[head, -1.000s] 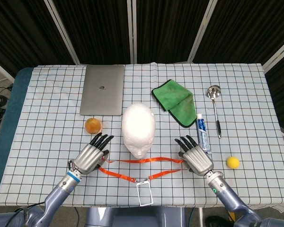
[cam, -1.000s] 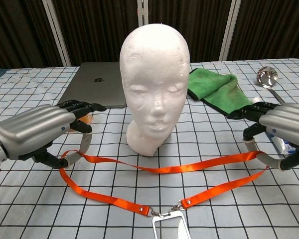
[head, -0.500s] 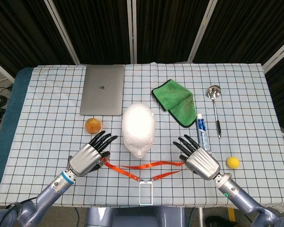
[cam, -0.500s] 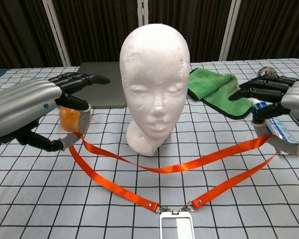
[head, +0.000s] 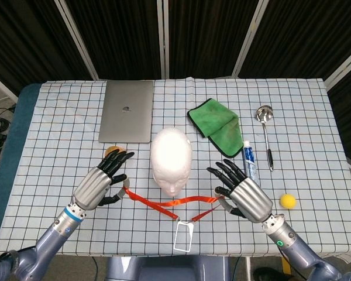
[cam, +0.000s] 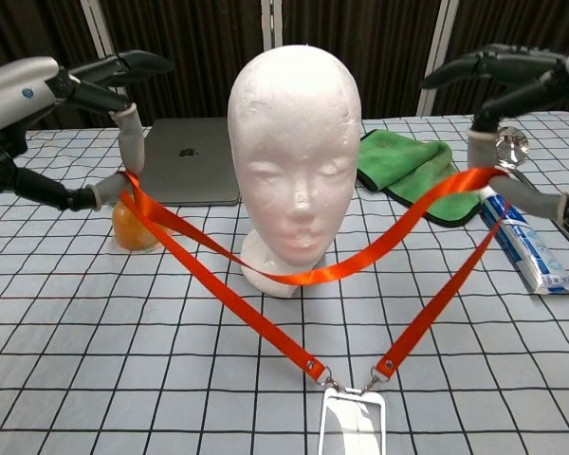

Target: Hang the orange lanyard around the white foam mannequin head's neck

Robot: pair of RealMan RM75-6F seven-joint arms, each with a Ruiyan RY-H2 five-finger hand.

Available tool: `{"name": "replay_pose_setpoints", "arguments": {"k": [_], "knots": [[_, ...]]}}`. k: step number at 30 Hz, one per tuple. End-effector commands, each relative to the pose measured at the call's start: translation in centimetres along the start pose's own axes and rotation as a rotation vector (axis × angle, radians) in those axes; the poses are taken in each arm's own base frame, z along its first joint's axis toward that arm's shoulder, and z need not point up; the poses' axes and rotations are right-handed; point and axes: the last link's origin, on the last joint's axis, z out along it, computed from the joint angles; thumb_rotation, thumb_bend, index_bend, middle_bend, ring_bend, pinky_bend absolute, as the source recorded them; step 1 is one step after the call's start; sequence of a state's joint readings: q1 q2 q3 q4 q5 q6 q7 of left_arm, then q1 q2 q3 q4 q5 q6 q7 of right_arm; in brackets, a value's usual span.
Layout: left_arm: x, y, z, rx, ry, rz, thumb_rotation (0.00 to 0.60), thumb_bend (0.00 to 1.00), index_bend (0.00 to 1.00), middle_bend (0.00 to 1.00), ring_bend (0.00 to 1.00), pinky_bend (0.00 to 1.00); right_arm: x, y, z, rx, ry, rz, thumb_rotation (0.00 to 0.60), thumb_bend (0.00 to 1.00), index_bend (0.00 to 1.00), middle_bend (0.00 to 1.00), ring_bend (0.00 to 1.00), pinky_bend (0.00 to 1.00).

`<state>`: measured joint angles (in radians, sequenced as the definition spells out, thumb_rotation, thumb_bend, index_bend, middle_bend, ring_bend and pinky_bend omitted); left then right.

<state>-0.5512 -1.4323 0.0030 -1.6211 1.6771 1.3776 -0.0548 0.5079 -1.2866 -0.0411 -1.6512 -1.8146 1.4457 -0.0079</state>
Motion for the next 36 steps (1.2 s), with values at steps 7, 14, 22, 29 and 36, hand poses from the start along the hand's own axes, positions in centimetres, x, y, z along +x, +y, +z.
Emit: {"name": "replay_pose_setpoints", "arguments": {"k": [7, 14, 22, 29, 36], "knots": [[4.0, 0.3, 0.7, 0.147, -0.037, -0.157, 0.6, 0.46, 0.71, 0.0, 0.0, 0.0, 3.9, -2.5, 2.5, -0.028, 0.103, 0.207, 0.6, 0.49, 0.7, 0.12, 0.0, 0.0], [6.2, 0.5, 1.7, 0.202, -0.058, -0.193, 0.6, 0.46, 0.71, 0.0, 0.0, 0.0, 5.8, -3.4, 4.0, -0.06, 0.146, 0.276, 0.6, 0.49, 0.7, 0.12, 0.0, 0.0], [7.7, -0.5, 4.9, 0.268, -0.067, -0.218, 0.6, 0.45, 0.7, 0.0, 0.0, 0.0, 7.6, -2.3, 6.4, -0.178, 0.159, 0.372, 0.6, 0.49, 0.7, 0.11, 0.0, 0.0], [8.6, -0.9, 7.4, 0.322, -0.062, -0.235, 0.6, 0.46, 0.7, 0.0, 0.0, 0.0, 9.3, -1.6, 8.4, -0.256, 0.182, 0.476, 0.6, 0.49, 0.7, 0.11, 0.0, 0.0], [9.4, -2.1, 8.0, 0.387, -0.045, -0.224, 0.6, 0.47, 0.7, 0.0, 0.0, 0.0, 10.5, -0.6, 9.6, -0.309, 0.207, 0.602, 0.6, 0.49, 0.7, 0.11, 0.0, 0.0]]}}
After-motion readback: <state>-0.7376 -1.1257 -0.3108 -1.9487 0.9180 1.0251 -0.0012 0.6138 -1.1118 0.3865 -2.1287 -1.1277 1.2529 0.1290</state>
